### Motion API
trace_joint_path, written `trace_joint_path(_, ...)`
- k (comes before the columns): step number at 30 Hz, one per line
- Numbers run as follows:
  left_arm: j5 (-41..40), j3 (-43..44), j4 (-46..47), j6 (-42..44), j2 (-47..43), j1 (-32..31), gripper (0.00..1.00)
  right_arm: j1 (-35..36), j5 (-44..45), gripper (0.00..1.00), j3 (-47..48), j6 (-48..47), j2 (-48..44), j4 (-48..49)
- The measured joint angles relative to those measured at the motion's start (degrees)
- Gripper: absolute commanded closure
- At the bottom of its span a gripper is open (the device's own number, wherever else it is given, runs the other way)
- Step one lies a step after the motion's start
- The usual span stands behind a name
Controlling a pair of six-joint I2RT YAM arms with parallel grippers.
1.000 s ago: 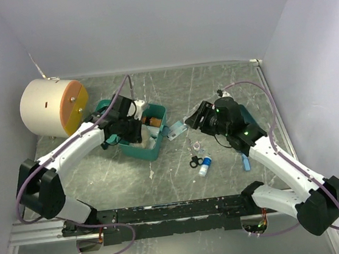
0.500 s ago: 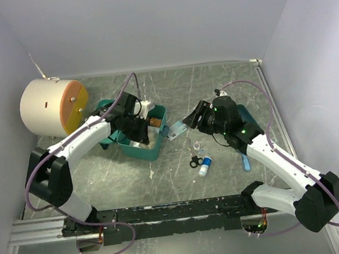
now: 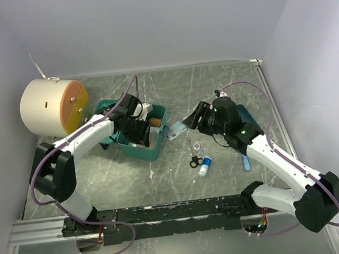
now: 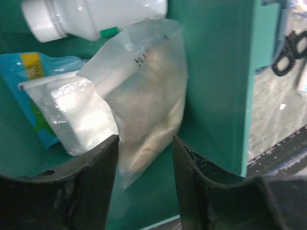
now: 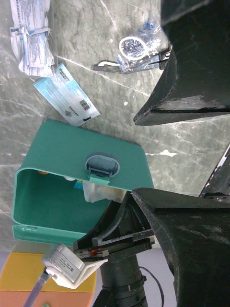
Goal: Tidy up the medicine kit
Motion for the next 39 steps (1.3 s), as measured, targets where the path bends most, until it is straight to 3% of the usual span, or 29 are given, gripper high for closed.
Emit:
trace_joint_path(10,-9.11,2.21,-2.23,-1.55,-0.02,0.0,0.45,0.0,0.04,0.45,-0.81,0.04,-0.04,0.46)
trace_joint_path(20,-11.43,4.17,-3.85,-2.64,-1.36,0.0,0.65,0.0,0.17,0.45,-1.14,0.0,-0.04,0.52)
trace_joint_path(29,-3.63,4.61,-0.96,-4.81,-4.74,-0.04,0.64,0.0,0.22,0.45,-2.08,0.04,-0.04,0.83)
trace_joint_path(35,-2.8,3.41,1.4,-6.93,-0.31,-0.83,0.66,0.0,0.33,0.46,-2.43,0.02,-0.04,0.85)
trace_joint_path(39,-4.61,2.99,1.57,-8.11,3.5,-1.64,0.61,0.0,0.33,0.46,-2.6,0.02,-0.04,0.9)
